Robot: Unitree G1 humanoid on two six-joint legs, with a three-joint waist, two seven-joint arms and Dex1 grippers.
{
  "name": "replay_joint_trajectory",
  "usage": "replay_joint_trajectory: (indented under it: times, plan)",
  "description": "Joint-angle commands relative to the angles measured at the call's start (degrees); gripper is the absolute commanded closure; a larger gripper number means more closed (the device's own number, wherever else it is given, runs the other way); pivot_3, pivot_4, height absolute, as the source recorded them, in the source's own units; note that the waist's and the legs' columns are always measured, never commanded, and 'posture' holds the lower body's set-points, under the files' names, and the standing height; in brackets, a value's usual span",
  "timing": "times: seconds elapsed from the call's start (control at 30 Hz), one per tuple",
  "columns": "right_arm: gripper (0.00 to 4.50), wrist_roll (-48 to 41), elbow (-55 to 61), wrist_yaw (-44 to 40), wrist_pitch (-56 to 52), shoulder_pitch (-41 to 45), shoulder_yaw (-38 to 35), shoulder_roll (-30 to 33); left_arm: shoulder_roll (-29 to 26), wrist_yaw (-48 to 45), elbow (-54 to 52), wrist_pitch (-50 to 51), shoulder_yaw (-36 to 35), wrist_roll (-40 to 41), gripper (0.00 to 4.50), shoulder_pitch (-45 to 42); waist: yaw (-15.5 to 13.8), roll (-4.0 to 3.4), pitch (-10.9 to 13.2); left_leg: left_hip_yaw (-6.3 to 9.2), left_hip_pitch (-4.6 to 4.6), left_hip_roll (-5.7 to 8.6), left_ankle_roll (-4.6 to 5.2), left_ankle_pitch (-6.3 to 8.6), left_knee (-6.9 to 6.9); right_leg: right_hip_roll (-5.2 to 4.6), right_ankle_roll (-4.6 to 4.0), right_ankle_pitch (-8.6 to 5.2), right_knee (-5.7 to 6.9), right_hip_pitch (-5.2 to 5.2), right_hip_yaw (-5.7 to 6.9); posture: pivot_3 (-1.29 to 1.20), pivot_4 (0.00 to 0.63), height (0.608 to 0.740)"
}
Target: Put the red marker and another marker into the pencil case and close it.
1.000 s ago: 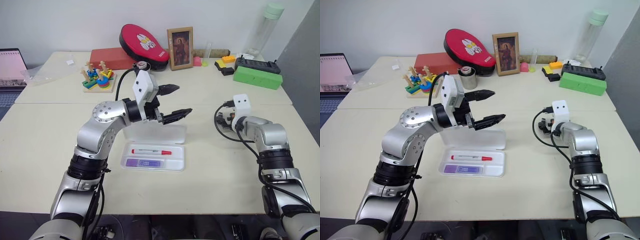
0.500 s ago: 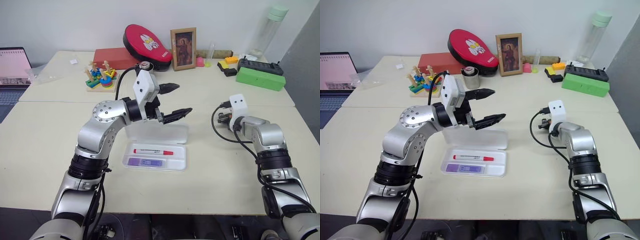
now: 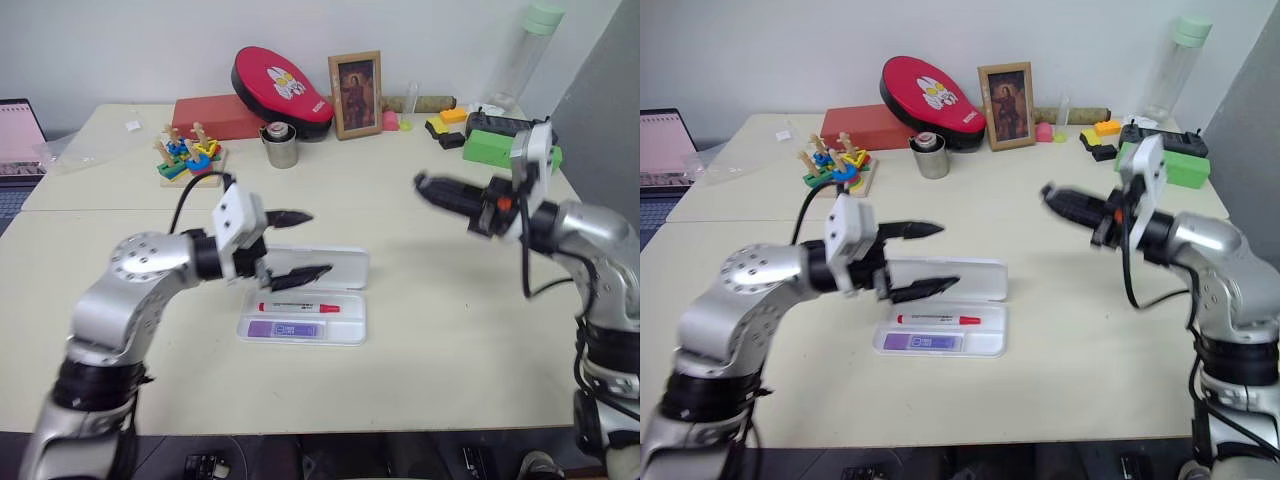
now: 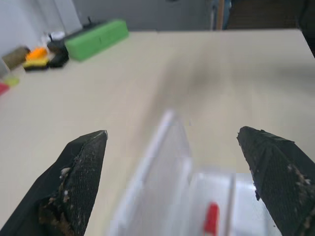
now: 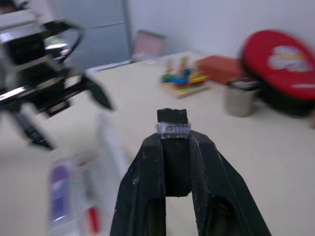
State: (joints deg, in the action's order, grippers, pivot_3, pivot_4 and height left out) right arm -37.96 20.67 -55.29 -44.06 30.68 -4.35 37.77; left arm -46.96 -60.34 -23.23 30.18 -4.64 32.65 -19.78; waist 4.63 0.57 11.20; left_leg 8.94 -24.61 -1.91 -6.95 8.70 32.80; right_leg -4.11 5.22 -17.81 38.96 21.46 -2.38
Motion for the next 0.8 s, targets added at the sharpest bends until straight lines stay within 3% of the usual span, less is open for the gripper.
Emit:
replay_joint_trajectory:
  times: [0.03, 0.2, 0.33, 0.8]
  plan:
    - [4.19, 4.86, 4.37, -2.28, 0.21, -1.93, 10.85, 2.92, -4.57, -3.54, -4.38, 1.57, -7.49, 4.42, 0.00, 5.64, -0.15, 0.00, 0.00, 0.00, 0.01, 0.00, 0.00, 0.00, 0.01, 0.00, 0.05, -0.03, 0.01, -0.01, 0.00, 0.00, 0.150, 0.740]
    - [4.19, 19.63, -1.94, -0.79, 5.80, -1.25, 26.74, 3.25, -6.77, -4.58, -7.70, 1.74, -9.53, 5.99, 0.00, 11.37, -0.50, 0.07, -0.04, -0.07, 0.15, 0.00, -0.02, -0.02, 0.06, 0.00, 0.03, -0.15, 0.00, -0.07, -0.10, 0.00, 0.150, 0.740]
    - [4.19, 23.96, -4.74, -0.36, 7.36, -0.24, 31.38, 0.69, -7.47, -4.50, -9.00, 2.38, -9.67, 7.19, 0.00, 11.93, -1.41, 0.08, -0.02, -0.08, 0.06, 0.00, -0.02, -0.02, 0.06, 0.00, 0.15, -0.03, -0.03, 0.01, -0.11, 0.00, 0.150, 0.740]
    - [4.19, 27.03, -3.82, -1.41, 6.70, 0.70, 31.39, -3.45, -8.20, -4.23, -9.32, 2.67, -7.77, 6.99, 0.00, 11.02, -1.18, 0.10, -0.04, -0.06, 0.15, -0.03, -0.02, -0.01, 0.00, 0.02, 0.12, -0.04, 0.01, -0.04, -0.08, 0.00, 0.150, 0.740]
